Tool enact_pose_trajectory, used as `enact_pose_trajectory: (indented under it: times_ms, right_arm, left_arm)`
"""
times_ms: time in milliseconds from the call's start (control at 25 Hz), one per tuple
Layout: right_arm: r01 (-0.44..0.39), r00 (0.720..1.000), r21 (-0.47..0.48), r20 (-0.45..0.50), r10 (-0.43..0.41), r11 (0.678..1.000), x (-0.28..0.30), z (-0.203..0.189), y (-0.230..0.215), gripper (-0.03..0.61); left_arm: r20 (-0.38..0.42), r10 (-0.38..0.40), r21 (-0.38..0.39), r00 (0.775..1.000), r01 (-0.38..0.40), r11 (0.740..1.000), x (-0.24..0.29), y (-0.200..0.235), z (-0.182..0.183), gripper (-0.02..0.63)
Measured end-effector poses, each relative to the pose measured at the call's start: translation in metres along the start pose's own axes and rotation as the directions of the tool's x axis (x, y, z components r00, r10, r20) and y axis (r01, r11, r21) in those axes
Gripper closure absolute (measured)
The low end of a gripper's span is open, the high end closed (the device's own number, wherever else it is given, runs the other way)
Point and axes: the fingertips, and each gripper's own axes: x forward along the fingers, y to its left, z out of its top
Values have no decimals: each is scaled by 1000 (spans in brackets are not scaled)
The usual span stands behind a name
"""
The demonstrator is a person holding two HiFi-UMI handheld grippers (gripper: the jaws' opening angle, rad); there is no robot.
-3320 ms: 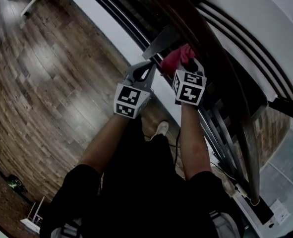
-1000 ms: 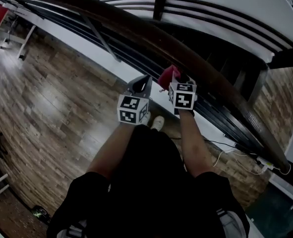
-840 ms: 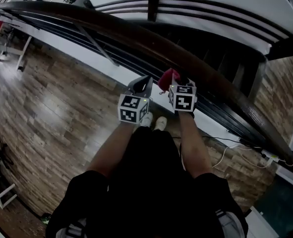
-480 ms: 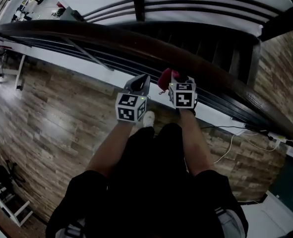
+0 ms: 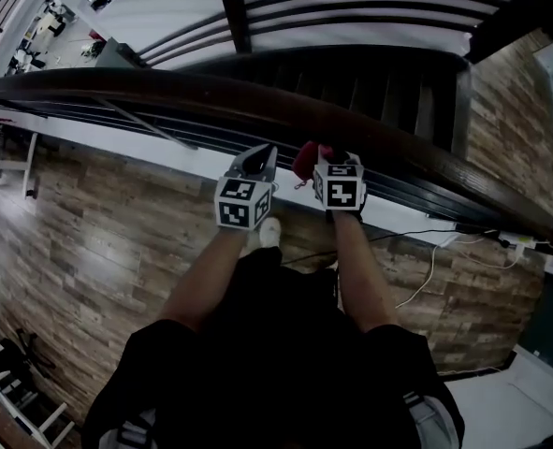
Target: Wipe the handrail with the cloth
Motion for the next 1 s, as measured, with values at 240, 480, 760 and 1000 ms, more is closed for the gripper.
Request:
enact_pose_trajectory:
  times_ms: [240,480,760,1000]
  right_arm:
    - [9,1000,10,-16,-9,1000,-15,-19,-38,526]
    - [5,1000,14,-29,-5,1000,-35,-34,-78,526]
    - [24,999,49,-27,-23,999,-54,-51,-115,527]
    - [28,999,103,-43,-24,994,-66,-66,-144,526]
  left_arm:
    - [-34,-10,4,999,10,1000,12,-36,-11,615]
    - [-42,46,-20,998,-47,999,25,-73,-15,615]
    - [-59,8,-13,998,-9,1000,38,-115,-23,615]
    - [-77,-56,32,995,59,998,54,-151,-23,615]
